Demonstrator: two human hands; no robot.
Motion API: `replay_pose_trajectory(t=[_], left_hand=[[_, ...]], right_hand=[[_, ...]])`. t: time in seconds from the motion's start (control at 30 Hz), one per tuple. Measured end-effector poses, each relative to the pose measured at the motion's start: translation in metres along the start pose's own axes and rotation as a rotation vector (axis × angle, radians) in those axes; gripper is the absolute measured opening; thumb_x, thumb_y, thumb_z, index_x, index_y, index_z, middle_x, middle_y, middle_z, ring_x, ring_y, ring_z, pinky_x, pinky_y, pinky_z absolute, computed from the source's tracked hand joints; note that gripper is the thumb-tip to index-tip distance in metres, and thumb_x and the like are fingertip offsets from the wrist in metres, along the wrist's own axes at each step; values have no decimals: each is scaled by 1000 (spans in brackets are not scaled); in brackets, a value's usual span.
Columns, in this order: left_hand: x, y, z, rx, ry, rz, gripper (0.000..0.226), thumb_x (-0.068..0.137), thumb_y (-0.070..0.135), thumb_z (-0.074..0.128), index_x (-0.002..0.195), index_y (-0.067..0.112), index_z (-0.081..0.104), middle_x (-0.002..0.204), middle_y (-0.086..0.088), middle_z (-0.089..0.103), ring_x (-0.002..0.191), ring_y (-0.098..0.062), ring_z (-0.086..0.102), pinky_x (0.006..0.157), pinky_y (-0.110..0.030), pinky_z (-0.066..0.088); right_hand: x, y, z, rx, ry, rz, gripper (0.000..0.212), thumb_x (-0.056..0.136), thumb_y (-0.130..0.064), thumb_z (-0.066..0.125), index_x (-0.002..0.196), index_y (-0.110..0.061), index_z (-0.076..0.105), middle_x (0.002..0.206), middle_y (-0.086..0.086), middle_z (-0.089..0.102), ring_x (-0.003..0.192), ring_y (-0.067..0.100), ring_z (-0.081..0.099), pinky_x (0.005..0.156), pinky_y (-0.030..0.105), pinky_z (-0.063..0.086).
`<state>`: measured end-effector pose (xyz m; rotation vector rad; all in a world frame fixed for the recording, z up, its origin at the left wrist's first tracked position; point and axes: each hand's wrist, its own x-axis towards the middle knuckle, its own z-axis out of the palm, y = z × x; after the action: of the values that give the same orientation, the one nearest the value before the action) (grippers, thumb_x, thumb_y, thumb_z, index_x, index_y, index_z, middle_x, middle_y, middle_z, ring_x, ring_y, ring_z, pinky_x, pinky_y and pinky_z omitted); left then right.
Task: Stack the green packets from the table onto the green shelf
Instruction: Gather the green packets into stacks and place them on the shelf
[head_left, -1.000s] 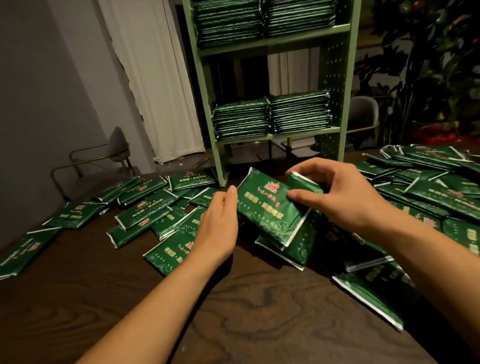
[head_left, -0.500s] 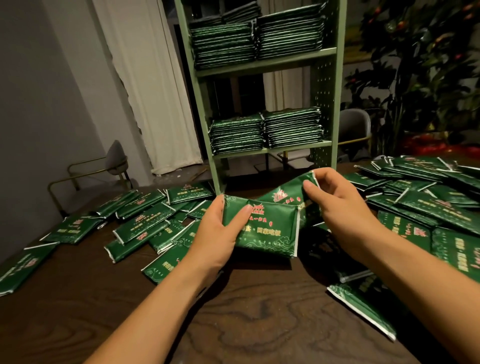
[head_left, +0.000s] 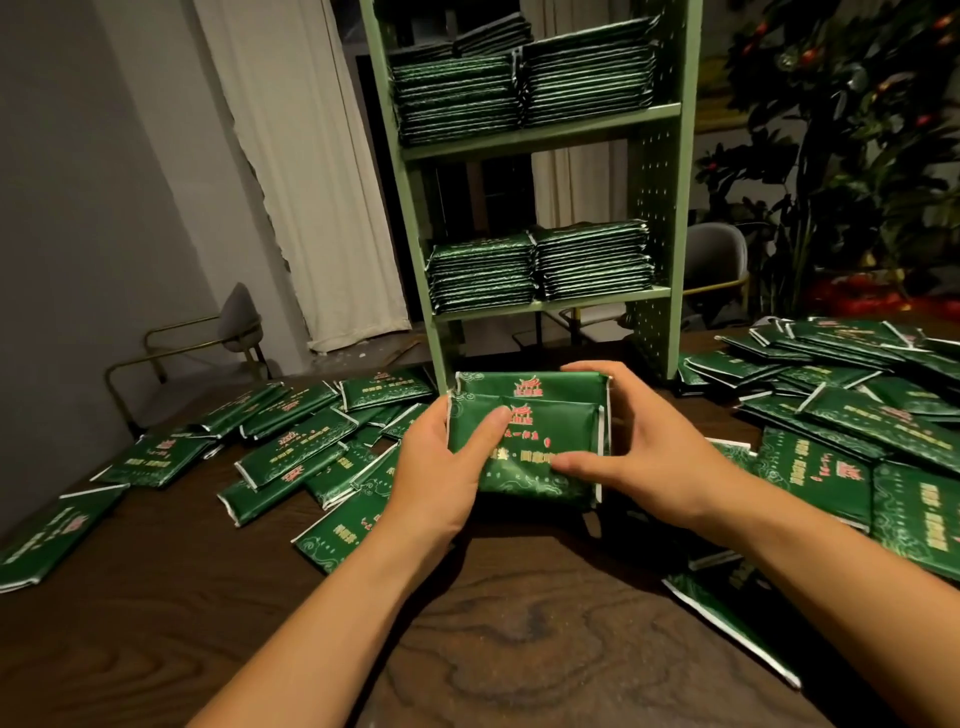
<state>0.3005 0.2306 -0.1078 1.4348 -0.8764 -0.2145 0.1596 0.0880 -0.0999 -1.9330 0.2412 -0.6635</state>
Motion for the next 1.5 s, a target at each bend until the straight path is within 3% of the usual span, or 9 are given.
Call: replay_pose_trajectory(t=[0.2, 0.43, 0.6, 0.73, 0.83, 0.93, 1.17, 1.33, 1.5], left_hand=[[-5, 14, -4, -127, -215, -197, 15, 90, 19, 70, 105, 18, 73, 102, -3, 78, 91, -25, 76, 66, -35, 64], [22, 21, -42, -249, 264, -229, 12, 98, 15, 63, 99, 4, 63, 97, -12, 76, 79, -23, 76, 68, -34, 64], [33, 6, -68, -237, 387, -284, 30, 99, 23, 57, 113, -3, 63, 101, -14, 73, 80, -18, 74, 74, -37, 63], [33, -2, -71, -138, 438, -311, 51, 73, 51, 65, 105, 11, 63, 101, -10, 74, 96, -32, 72, 92, -56, 56], [38, -9, -75, -129, 466, -323, 70, 56, 62, 63, 106, 14, 64, 103, -10, 73, 97, -34, 71, 93, -59, 54], [34, 1, -71, -115, 450, -335, 54, 64, 59, 61, 99, 18, 58, 104, -10, 70, 97, -34, 69, 92, -58, 54], [29, 7, -67, -47, 427, -313, 50, 74, 54, 56, 103, 14, 58, 105, -11, 68, 96, -32, 69, 90, -57, 56], [29, 6, -64, 16, 418, -304, 46, 91, 47, 58, 113, 7, 56, 101, -6, 63, 91, -23, 63, 79, -41, 53], [29, -3, -61, 49, 412, -281, 36, 100, 41, 54, 113, 7, 50, 93, 0, 53, 85, -18, 53, 72, -36, 40]], right_hand=[[2, -3, 3, -20, 11, -113, 26, 92, -14, 70, 117, -18, 63, 109, -7, 73, 102, 6, 69, 85, 26, 58], [6, 1, 13, -357, 35, 63, 34, 90, -40, 69, 121, -29, 60, 108, -12, 66, 102, 3, 63, 95, 31, 54], [12, -19, 42, -656, -215, 122, 65, 80, -63, 70, 130, -26, 53, 126, -7, 58, 116, 12, 57, 101, 37, 50], [25, -34, 79, -822, -363, 171, 109, 53, -96, 58, 137, -28, 42, 135, -2, 52, 123, 21, 50, 103, 44, 46], [33, -42, 109, -895, -400, 194, 135, 50, -97, 59, 156, -26, 15, 158, 6, 29, 144, 29, 31, 114, 51, 34], [35, -44, 134, -959, -464, 224, 135, 54, -97, 57, 159, -29, 4, 166, 10, 12, 151, 34, 16, 118, 55, 22], [31, -35, 122, -963, -440, 143, 86, 76, -77, 62, 143, -30, 37, 139, 6, 43, 133, 29, 39, 109, 46, 38], [32, -32, 99, -851, -325, 324, 107, 60, -86, 66, 140, -21, 40, 137, 7, 45, 130, 28, 42, 109, 47, 40], [37, -27, 111, -813, -238, 386, 94, 62, -86, 65, 126, -19, 55, 131, 6, 55, 124, 29, 49, 105, 44, 44]])
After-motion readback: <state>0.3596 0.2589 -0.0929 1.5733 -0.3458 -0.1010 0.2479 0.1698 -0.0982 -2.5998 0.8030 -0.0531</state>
